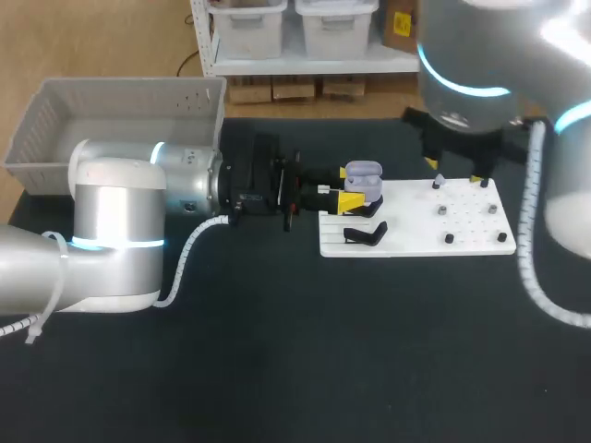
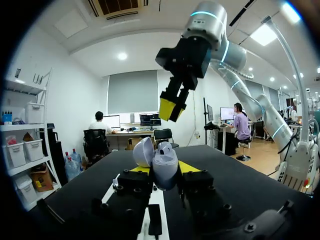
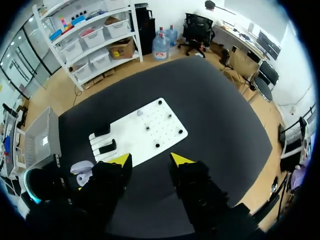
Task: Pick up each earbud case from the left stands, insert the matching earbuds, close the lid, and place the case in the box.
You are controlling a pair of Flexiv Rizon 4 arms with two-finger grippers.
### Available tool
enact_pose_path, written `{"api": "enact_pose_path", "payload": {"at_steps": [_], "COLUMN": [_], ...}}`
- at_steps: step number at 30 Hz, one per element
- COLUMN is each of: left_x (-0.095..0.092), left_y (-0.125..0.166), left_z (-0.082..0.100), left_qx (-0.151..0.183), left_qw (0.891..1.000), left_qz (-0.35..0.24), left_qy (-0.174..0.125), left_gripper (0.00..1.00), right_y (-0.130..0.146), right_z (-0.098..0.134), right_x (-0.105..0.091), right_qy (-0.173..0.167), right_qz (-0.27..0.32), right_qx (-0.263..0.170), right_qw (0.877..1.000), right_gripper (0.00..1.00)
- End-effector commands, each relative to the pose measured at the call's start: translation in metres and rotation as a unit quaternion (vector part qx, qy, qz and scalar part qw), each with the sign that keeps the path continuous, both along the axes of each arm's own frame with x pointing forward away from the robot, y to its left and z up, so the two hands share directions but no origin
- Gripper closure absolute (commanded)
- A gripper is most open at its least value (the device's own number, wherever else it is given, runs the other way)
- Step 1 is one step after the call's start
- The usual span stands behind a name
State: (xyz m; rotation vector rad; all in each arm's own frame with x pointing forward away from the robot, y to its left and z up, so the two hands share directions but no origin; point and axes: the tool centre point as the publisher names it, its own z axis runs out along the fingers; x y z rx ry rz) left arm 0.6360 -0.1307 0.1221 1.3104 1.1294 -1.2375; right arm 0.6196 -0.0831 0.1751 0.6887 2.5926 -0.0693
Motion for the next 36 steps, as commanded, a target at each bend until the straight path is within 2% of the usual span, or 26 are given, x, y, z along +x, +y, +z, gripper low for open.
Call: {"api": "enact_pose_path", "payload": {"at_steps": [1,3,6,16,22,36], "left_x": [-0.001,-0.001,-0.001,-0.001,-0.001,-0.001], "left_y": [0.000,0.000,0.000,0.000,0.000,0.000], "left_z": [-0.001,-0.001,-0.001,-0.001,-0.001,-0.001], "left_qx": [-0.001,-0.001,-0.001,-0.001,-0.001,-0.001], "left_qw": [1.000,1.000,1.000,1.000,1.000,1.000], "left_qz": [0.002,0.002,0.002,0.002,0.002,0.002], "left_qy": [-0.001,-0.001,-0.001,-0.001,-0.001,-0.001], "left_gripper": [1.00,1.00,1.00,1.00,1.00,1.00], "right_y": [-0.011,-0.011,-0.011,-0.021,-0.026,-0.023], "right_z": [-0.019,-0.028,-0.039,-0.077,-0.100,-0.126], "right_x": [0.013,0.022,0.034,0.063,0.079,0.105], "right_qy": [-0.064,-0.059,-0.048,-0.005,0.021,0.061], "right_qz": [0.080,0.098,0.128,0.200,0.208,0.172], "right_qx": [0.089,0.089,0.086,0.052,0.055,0.103], "right_qw": [0.991,0.989,0.987,0.978,0.976,0.978], "right_gripper": [0.55,0.61,0.57,0.56,0.56,0.52]}}
